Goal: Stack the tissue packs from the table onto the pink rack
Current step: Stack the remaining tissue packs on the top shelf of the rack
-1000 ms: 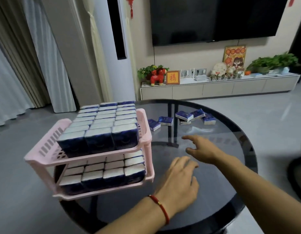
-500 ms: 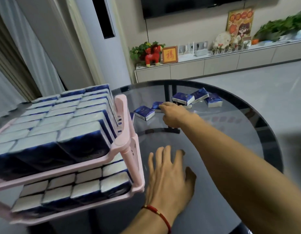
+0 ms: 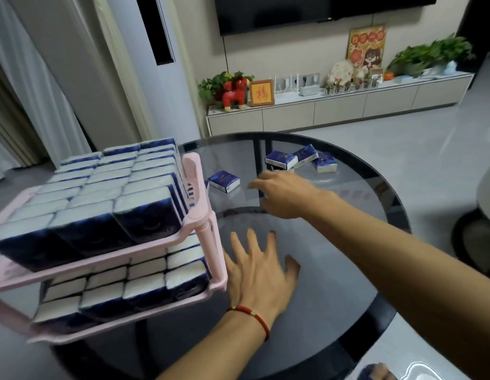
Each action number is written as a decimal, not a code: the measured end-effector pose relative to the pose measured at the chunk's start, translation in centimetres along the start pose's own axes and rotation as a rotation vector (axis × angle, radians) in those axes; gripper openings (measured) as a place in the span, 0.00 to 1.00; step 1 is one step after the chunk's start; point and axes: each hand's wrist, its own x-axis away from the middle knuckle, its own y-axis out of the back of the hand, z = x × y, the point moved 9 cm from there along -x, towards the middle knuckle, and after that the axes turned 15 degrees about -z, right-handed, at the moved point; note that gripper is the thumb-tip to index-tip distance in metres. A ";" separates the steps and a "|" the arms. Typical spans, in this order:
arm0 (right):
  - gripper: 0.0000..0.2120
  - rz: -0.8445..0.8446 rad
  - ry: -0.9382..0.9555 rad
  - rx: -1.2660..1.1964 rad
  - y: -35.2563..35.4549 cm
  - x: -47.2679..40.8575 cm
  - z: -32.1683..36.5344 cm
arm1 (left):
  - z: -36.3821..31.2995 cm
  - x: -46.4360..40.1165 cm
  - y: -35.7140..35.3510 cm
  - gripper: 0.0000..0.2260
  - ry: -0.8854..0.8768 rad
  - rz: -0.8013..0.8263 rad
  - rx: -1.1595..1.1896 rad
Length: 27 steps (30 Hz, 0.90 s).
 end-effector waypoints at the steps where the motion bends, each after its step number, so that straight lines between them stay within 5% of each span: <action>1: 0.26 0.026 0.055 -0.071 -1.2 -1.9 1.4 | 0.1 -0.1 0.0 0.37 -0.006 -0.032 -0.017; 5: 0.34 0.101 0.192 -0.116 -5.7 -9.2 5.4 | -0.2 -0.5 -0.4 0.28 -0.048 -0.106 -0.039; 11: 0.32 0.289 0.170 -0.185 -8.5 -11.1 4.4 | -0.1 -0.6 -1.2 0.28 -0.041 -0.155 -0.013; 19: 0.30 0.278 0.023 -0.134 -4.8 -2.3 -1.8 | 0.1 -0.1 0.0 0.33 0.023 -0.019 0.032; 24: 0.33 0.237 -0.020 -0.115 -1.5 5.3 -1.1 | 0.2 -0.2 1.6 0.34 0.051 -0.227 0.224; 27: 0.37 0.189 -0.029 -0.077 -0.5 9.2 -0.4 | 0.0 -0.6 1.6 0.35 0.023 -0.199 0.300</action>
